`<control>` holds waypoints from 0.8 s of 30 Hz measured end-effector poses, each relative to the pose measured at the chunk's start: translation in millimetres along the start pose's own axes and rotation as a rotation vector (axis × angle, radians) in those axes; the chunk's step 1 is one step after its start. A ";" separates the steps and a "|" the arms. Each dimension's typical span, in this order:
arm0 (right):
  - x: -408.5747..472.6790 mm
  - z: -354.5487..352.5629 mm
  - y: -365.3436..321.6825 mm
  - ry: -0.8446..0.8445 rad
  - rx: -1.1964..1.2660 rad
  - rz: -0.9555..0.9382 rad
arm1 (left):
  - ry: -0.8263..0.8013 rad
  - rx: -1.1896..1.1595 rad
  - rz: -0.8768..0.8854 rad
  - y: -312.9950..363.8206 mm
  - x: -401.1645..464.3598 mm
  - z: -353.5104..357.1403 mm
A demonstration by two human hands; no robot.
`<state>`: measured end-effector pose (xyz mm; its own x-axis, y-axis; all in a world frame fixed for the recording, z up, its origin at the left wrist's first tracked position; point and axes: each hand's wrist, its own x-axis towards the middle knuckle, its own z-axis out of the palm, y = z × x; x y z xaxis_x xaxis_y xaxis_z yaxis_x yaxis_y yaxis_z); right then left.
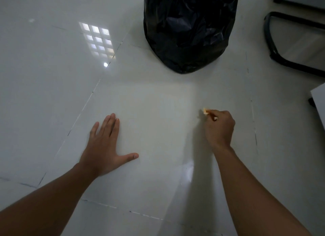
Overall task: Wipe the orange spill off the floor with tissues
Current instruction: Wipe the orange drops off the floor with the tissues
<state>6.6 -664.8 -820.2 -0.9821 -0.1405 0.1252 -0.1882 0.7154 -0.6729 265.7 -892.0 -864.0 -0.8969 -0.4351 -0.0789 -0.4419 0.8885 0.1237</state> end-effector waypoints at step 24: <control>-23.7 -1.9 -1.9 -0.633 -0.135 -0.431 | -0.006 -0.018 0.004 2.5 -0.7 -3.1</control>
<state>30.1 -661.6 -820.4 -0.6399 -0.7603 -0.1116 -0.5917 0.5801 -0.5598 265.2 -889.9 -860.6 -0.8985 -0.4307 -0.0842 -0.4387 0.8874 0.1420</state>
